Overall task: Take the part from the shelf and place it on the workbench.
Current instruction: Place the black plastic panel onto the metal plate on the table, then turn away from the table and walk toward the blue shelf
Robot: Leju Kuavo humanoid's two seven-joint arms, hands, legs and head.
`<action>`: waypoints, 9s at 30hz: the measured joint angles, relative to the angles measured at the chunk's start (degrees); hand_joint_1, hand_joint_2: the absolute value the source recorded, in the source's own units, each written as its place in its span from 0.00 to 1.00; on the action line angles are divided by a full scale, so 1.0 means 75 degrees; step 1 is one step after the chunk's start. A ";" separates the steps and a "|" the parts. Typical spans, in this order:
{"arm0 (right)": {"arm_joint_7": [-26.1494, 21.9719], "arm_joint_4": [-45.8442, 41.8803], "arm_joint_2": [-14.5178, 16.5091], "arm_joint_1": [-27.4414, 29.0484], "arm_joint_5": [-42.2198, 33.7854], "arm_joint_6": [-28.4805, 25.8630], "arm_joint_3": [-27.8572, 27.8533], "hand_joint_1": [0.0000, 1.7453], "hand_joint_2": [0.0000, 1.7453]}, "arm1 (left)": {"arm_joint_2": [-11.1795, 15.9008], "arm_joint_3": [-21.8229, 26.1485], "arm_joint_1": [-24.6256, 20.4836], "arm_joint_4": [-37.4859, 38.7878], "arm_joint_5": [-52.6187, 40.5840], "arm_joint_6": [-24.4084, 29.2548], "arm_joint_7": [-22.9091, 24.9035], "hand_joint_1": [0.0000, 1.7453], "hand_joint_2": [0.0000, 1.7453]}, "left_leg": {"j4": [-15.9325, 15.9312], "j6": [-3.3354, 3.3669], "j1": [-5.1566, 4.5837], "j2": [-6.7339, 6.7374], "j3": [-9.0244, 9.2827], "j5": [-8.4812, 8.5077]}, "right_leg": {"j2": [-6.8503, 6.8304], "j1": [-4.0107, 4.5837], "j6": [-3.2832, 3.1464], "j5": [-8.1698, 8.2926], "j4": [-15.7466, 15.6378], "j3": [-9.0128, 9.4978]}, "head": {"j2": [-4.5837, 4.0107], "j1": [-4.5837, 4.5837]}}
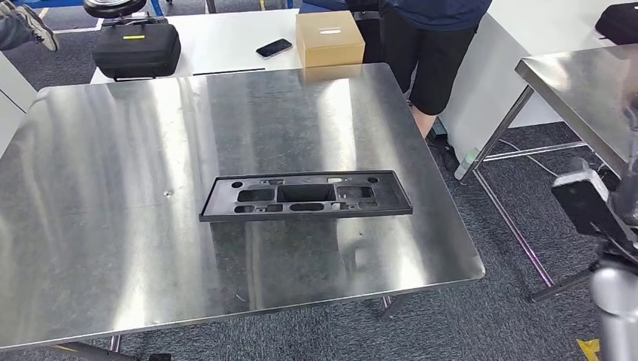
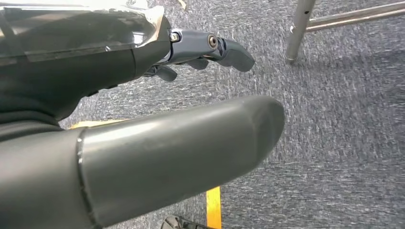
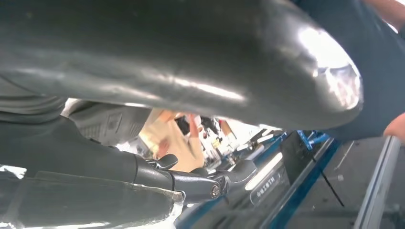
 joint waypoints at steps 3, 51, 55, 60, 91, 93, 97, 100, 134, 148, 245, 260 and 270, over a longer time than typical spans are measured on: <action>-0.0170 -0.1208 -0.0055 0.1348 -0.0030 -0.0349 -0.0420 0.00 0.00 | 0.0012 0.0218 0.0010 0.0060 0.0127 -0.0060 -0.0014 0.00 0.00 | -0.0148 0.0201 -0.0017 0.0051 0.0149 0.0048 | 0.0041 -0.0062 0.0063 -0.0192 0.0218 -0.0029 | 0.0000 0.0010; -0.0192 -0.3269 0.0883 0.3345 0.0437 -0.0621 -0.0510 0.00 0.00 | 0.0254 0.1022 0.0337 0.0165 -0.0127 0.0673 0.0328 0.00 0.00 | 0.0970 -0.0094 -0.0096 0.0141 -0.0459 -0.0752 | 0.0039 -0.0116 -0.0333 -0.0258 -0.0128 0.0522 | 0.0000 -0.0037; -0.0230 -0.3291 0.0925 0.3488 0.0305 -0.0585 -0.0510 0.00 0.00 | 0.0300 0.1146 0.0346 0.0126 -0.0124 0.0705 0.0254 0.00 0.00 | 0.1899 -0.0160 -0.0059 0.0127 -0.0293 -0.0949 | 0.0035 -0.0111 -0.0278 0.0078 -0.0083 0.0122 | 0.0000 -0.0041; -0.0329 -0.3307 0.0980 0.3772 -0.0036 -0.0510 -0.0506 0.00 0.00 | 0.0345 0.1351 0.0352 0.0036 -0.0066 0.0726 0.0238 0.00 0.00 | -0.0200 -0.0080 -0.0073 0.0072 0.1219 -0.0768 | 0.0022 -0.0090 -0.0033 0.0325 0.0061 -0.0178 | 0.0000 -0.0034; -0.0434 0.4864 0.3250 0.2678 -0.1445 -0.1011 -0.1385 0.00 0.00 | 0.0044 0.2726 0.0566 -0.0259 -0.0865 0.0399 0.0362 0.00 0.00 | -0.0032 -0.0250 0.0028 0.0038 0.1088 -0.0790 | -0.0010 -0.0092 -0.0026 0.0285 0.0165 -0.0237 | 0.0000 -0.0056; -0.0498 0.5932 0.3320 0.2478 -0.1568 -0.1015 -0.1624 0.00 0.00 | 0.0026 0.2845 0.0583 -0.0257 -0.0871 0.0398 0.0345 0.00 0.00 | -0.0081 -0.0008 -0.0016 0.0063 0.0955 -0.0722 | -0.0013 -0.0093 0.0101 0.0389 0.0146 -0.0292 | 0.0000 -0.0052; -0.0319 0.7674 0.3433 0.2077 -0.1598 -0.1073 -0.1906 0.00 0.00 | -0.0004 0.3031 0.0602 -0.0254 -0.0872 0.0398 0.0265 0.00 0.00 | -0.0126 0.0302 -0.0036 0.0155 0.0588 -0.0357 | 0.0020 -0.0128 -0.0008 -0.0521 0.1000 -0.0679 | 0.0000 0.0013; 0.0157 0.8731 0.3509 0.1849 -0.1369 -0.1077 -0.1964 0.00 0.00 | -0.0033 0.3133 0.0608 -0.0245 -0.0916 0.0401 0.0240 0.00 0.00 | -0.0115 0.0316 -0.0072 0.0187 0.0323 -0.0123 | 0.0042 -0.0124 0.0024 -0.1089 0.2103 -0.0833 | 0.0000 0.0036; 0.1386 1.1057 0.4041 0.1219 -0.0053 -0.0514 -0.1021 0.00 0.00 | -0.0301 0.3395 0.0630 -0.0151 -0.1672 0.0395 0.0533 0.00 0.00 | -0.0026 0.0277 -0.0149 0.0165 0.0181 -0.0156 | 0.0044 0.0051 0.0115 -0.0697 0.1697 -0.0184 | 0.0000 0.0037; 0.1620 1.1059 0.4000 0.1060 -0.0098 -0.0491 -0.0975 0.00 0.00 | -0.0294 0.3531 0.0595 0.0057 -0.1730 0.0364 0.0550 0.00 0.00 | 0.1887 -0.0288 0.0018 0.0121 -0.0161 -0.0942 | -0.0014 0.0033 -0.0416 0.0066 -0.0222 0.0202 | 0.0000 -0.0026; 0.0542 1.1219 0.4070 0.1517 -0.1448 -0.1190 -0.1804 0.00 0.00 | -0.0227 0.3727 0.0500 0.0428 -0.1963 0.0248 0.0237 0.00 0.00 | -0.0012 -0.0136 0.0056 -0.0350 0.0657 -0.0580 | 0.0948 0.0023 -0.0170 -0.0138 0.0161 0.0069 | 0.0000 0.0007; 0.0410 1.1249 0.4070 0.1444 -0.1388 -0.1049 -0.1801 0.00 0.00 | -0.0272 0.3864 0.0571 0.0460 -0.1795 0.0288 0.0123 0.00 0.00 | -0.0148 -0.0078 -0.0060 0.0932 0.0868 -0.0615 | -0.0495 -0.0019 0.0052 -0.0219 0.0188 0.0094 | 0.0000 0.0080; 0.0356 1.1258 0.4112 0.1476 -0.1419 -0.1120 -0.1801 0.00 0.00 | -0.0315 0.3931 0.0615 0.0478 -0.1816 0.0319 0.0164 0.00 0.00 | 0.1814 -0.0224 0.0030 0.0102 -0.0058 -0.1468 | 0.0470 -0.0006 -0.0346 -0.0111 0.0123 0.0137 | 0.0000 -0.0019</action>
